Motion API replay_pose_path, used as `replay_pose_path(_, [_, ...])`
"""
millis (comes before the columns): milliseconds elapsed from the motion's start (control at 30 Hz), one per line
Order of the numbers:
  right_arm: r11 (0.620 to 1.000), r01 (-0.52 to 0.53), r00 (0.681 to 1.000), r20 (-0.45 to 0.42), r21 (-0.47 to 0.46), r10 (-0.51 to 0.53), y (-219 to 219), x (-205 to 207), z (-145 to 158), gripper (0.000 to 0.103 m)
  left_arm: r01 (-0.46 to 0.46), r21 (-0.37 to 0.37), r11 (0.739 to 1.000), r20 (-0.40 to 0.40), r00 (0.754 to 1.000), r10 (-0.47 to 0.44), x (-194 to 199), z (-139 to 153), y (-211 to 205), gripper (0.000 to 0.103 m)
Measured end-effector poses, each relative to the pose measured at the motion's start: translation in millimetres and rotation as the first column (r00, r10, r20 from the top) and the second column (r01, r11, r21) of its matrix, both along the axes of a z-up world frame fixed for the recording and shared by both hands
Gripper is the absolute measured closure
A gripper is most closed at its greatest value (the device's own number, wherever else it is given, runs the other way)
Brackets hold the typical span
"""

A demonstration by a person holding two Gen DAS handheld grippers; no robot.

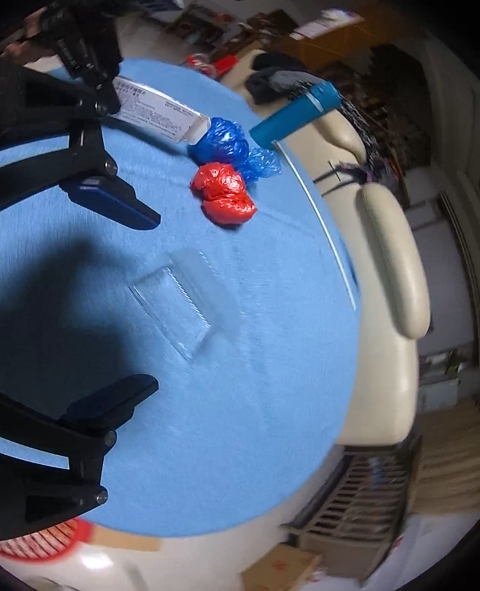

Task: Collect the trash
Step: 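Grasp the clear plastic container with the right gripper while the left holds the Plendil box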

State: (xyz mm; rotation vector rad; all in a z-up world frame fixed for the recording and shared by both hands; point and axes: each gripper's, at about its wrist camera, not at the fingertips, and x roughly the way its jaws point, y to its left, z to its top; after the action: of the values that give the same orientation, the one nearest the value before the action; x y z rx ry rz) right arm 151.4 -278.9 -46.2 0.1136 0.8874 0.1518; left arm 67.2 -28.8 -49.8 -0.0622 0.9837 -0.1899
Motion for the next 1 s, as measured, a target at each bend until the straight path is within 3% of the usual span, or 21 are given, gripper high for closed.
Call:
replay_pose_path(200, [0.959, -0.223, 0.974, -0.011, -0.176, 0.224, 10.9, 31.4, 2.8, 0.019, 0.022, -0.001, 1.000, -0.021, 1.000, -0.022, 4.8, -7.4, -6.3, 0.087])
replay_pose_path(333, [0.925, -0.324, 0.946, -0.043, -0.198, 0.322, 15.3, 51.9, 1.4, 0.019, 0.017, -0.003, 1.000, -0.033, 0.999, -0.017, 11.1, -9.8, -4.3, 0.088])
replay_pose_path(500, [0.903, -0.376, 0.926, -0.051, -0.207, 0.373, 18.9, 67.2, -12.3, 0.017, 0.032, 0.006, 0.999, -0.032, 0.999, -0.031, 13.2, -8.6, -8.3, 0.087])
replay_pose_path(700, [0.898, -0.376, 0.926, -0.076, -0.227, 0.369, 22.9, 74.3, -31.4, 0.017, 0.037, 0.010, 0.999, -0.031, 0.999, -0.037, 13.2, -8.2, -11.8, 0.087])
replay_pose_path(833, [0.914, -0.350, 0.937, -0.063, -0.203, 0.345, 19.0, 77.4, -35.3, 0.017, 0.044, 0.013, 0.999, -0.031, 0.999, -0.044, 13.3, -8.1, -14.4, 0.087])
replay_pose_path(1000, [0.891, -0.374, 0.927, -0.067, -0.257, 0.370, 21.4, 77.3, -32.1, 0.017, 0.050, 0.002, 0.999, -0.035, 0.998, -0.050, 12.8, -8.3, -13.9, 0.087])
